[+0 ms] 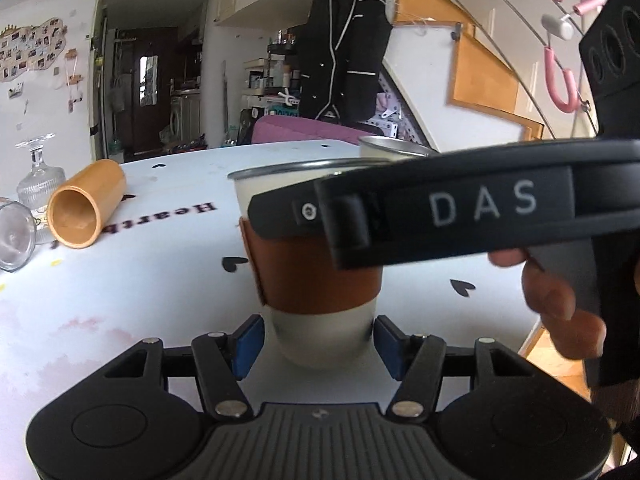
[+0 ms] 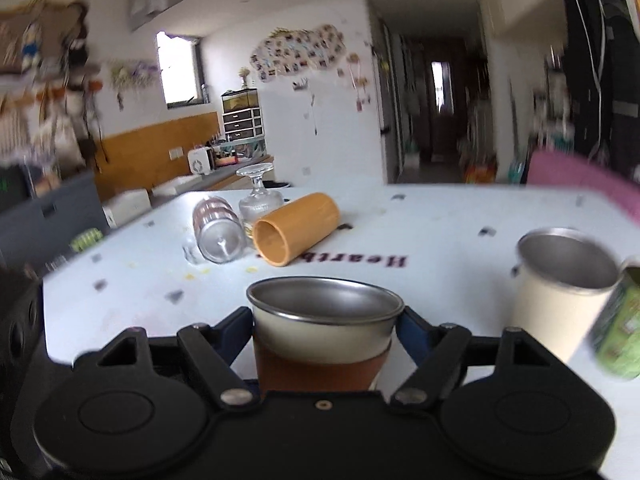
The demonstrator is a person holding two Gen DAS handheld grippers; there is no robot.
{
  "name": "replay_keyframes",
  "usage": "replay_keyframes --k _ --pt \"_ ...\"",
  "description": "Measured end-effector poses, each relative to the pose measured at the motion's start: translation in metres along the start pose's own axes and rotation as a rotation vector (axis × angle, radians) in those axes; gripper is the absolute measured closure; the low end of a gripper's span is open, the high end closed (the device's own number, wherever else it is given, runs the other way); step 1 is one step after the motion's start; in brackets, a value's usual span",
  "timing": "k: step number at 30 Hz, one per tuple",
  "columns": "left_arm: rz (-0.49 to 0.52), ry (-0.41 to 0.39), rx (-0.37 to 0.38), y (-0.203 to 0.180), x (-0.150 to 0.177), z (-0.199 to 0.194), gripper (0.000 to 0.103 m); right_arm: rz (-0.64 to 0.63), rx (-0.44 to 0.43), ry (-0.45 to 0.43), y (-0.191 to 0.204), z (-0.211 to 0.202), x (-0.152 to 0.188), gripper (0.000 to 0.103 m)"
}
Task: Flip cup upright
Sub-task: 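Rotate the cup rim-up with the left tool while the right tool grasps its body, then open the left tool and pull it away from the cup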
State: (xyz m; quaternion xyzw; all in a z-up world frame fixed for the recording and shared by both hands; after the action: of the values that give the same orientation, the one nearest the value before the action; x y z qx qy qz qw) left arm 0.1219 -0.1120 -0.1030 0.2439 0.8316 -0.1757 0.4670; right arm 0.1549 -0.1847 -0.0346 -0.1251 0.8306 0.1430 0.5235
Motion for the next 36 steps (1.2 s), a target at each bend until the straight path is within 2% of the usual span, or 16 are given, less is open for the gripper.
replay_keyframes --k 6,12,16,25,36 --pt "0.033 -0.033 -0.002 -0.008 0.006 -0.010 0.043 -0.085 0.047 -0.023 -0.001 -0.014 0.008 0.025" --pt "0.009 -0.002 -0.027 -0.003 0.006 0.008 0.047 -0.132 0.056 -0.042 0.005 -0.024 0.017 0.025" --pt "-0.018 0.006 -0.030 0.000 0.007 0.014 0.048 -0.146 0.092 -0.057 0.000 -0.014 0.015 0.025" --pt "-0.025 0.005 -0.043 0.003 0.007 0.014 0.048 -0.124 0.176 -0.129 -0.039 0.013 0.004 0.025" --pt "-0.027 -0.004 -0.052 0.006 0.004 0.011 0.048 -0.121 0.200 -0.176 -0.050 0.030 -0.002 0.025"
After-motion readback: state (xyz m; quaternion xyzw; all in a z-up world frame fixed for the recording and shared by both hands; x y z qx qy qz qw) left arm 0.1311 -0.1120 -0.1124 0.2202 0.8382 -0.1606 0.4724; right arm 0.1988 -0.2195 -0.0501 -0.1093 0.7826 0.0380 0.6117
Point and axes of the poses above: each gripper's, at about its wrist camera, not at the fingertips, and z roughly the way its jaws point, y to its left, x to its underside, the point moved 8 cm from there along z, roughly the way its jaws point, and after that the axes turned 2 degrees about -x, right-handed, at the moved point
